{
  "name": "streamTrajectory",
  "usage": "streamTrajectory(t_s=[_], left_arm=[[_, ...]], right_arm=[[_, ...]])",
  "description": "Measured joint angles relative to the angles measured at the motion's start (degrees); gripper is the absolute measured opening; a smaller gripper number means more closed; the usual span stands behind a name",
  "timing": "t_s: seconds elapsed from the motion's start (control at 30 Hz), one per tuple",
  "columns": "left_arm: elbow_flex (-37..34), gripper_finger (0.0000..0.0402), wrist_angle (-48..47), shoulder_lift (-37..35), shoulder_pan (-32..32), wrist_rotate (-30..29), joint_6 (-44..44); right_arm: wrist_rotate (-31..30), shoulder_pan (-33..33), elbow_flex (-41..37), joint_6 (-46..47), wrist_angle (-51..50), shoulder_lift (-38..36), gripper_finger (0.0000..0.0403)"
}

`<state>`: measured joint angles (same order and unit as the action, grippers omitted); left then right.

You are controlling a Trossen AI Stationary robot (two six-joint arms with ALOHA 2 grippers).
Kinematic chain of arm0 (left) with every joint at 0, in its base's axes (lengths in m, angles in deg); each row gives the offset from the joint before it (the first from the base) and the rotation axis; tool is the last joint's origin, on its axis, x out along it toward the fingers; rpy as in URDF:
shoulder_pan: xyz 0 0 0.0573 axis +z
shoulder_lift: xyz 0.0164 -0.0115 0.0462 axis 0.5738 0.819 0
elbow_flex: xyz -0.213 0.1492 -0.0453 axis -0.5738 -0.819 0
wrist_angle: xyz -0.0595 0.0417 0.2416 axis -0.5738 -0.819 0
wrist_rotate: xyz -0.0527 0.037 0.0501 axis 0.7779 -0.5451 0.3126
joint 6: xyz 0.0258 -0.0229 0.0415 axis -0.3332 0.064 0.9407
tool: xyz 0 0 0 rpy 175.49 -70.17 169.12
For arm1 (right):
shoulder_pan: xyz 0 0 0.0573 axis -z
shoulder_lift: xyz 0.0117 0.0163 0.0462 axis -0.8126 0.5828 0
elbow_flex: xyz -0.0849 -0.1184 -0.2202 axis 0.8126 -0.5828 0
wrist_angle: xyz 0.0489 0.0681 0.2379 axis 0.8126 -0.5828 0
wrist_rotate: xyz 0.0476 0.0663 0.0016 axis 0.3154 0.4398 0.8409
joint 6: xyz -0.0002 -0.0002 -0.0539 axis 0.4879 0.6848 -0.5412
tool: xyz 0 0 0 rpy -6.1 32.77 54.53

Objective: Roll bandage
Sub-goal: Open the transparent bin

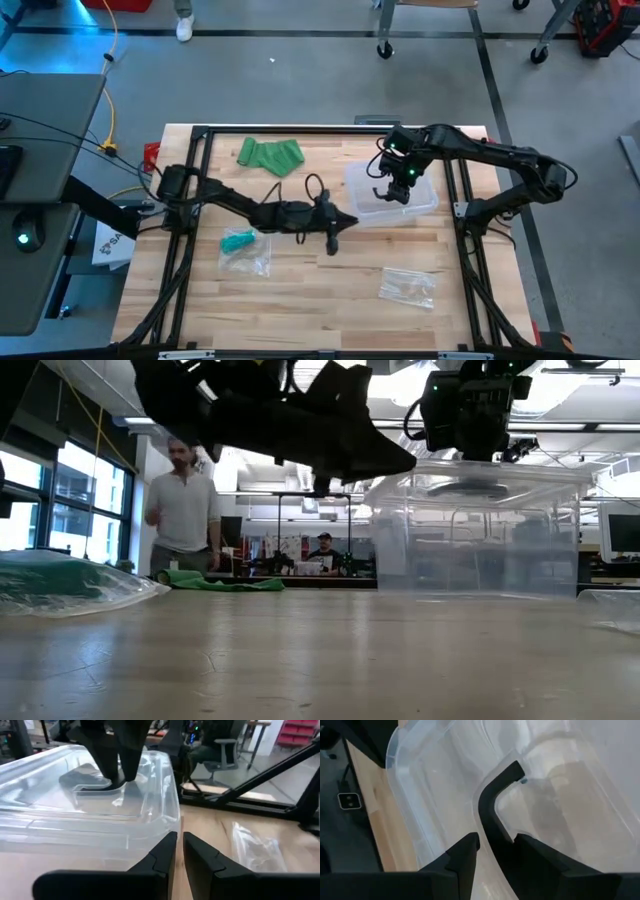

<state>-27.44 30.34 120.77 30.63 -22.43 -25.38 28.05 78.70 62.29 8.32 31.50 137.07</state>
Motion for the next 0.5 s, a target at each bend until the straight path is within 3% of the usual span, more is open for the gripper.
streamTrajectory(t_s=[0.17,0.33,0.4,0.5], left_arm=[[0.3,0.0032,-7.3,-3.6,1.9,-4.0,3.2],[0.3,0.0027,-14.4,-7.6,2.9,-14.9,5.2],[0.4,0.0026,-15.1,-8.3,2.9,-14.2,5.2],[0.4,0.0026,-16.1,-8.6,2.3,-12.7,5.3]], right_arm=[[1.9,0.5,0.2,-1.1,-3.9,0.1,0.0135],[12.8,0.9,0.0,-4.4,-2.2,0.5,0.0135],[15.5,1.1,-0.2,-3.6,-0.7,0.6,0.0135],[14.8,1.1,-0.2,-2.1,2.4,0.6,0.0135]])
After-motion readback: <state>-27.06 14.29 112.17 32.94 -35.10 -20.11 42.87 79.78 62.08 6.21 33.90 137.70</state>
